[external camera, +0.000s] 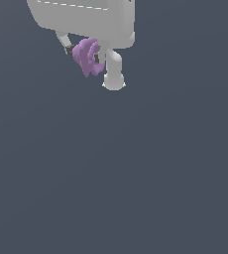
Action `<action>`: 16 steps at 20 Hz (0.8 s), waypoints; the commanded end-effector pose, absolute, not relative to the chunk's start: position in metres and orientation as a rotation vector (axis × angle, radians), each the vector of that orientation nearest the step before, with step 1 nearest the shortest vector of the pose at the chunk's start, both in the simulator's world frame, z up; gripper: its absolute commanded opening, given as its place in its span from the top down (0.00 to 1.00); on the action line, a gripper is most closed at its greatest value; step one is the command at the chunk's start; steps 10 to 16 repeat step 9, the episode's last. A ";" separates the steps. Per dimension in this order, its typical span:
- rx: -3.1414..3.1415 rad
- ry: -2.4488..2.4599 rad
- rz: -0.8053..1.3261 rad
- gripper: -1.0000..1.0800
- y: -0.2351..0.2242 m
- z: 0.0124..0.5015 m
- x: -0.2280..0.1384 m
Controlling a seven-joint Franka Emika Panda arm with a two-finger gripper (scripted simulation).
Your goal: Pick up the object and move it to a goal position.
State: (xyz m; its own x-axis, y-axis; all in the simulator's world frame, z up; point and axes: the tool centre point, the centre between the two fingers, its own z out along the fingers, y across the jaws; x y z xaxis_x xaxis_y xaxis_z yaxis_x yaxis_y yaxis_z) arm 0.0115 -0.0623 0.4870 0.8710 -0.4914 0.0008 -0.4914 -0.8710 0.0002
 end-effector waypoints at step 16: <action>3.038 -0.798 0.000 1.00 -0.062 0.501 0.015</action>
